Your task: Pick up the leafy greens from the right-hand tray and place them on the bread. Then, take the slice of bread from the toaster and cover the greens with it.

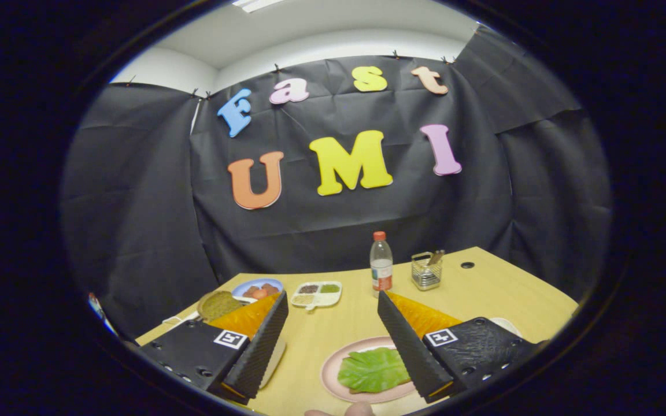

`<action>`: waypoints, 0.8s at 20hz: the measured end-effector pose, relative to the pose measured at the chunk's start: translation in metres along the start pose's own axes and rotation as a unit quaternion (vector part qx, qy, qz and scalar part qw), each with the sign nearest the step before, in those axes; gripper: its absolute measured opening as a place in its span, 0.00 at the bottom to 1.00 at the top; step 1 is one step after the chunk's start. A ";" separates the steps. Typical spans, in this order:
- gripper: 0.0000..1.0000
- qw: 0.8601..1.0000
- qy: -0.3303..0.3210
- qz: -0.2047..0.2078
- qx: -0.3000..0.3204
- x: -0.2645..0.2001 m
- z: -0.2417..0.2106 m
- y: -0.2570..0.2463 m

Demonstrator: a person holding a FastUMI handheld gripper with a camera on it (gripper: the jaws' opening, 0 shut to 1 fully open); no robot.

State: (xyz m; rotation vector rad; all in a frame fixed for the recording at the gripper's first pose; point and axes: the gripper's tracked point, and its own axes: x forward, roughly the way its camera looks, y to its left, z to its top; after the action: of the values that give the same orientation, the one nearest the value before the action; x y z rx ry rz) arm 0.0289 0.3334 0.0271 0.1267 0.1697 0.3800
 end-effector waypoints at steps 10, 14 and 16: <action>0.96 0.997 0.022 0.036 -0.061 0.039 -0.046 0.144; 0.96 0.997 0.047 0.018 -0.066 0.059 -0.067 0.159; 0.96 0.995 0.064 0.011 -0.073 0.067 -0.074 0.164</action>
State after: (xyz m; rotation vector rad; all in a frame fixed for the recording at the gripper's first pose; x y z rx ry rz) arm 0.0179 0.5170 -0.0299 -0.0406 0.2660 0.4217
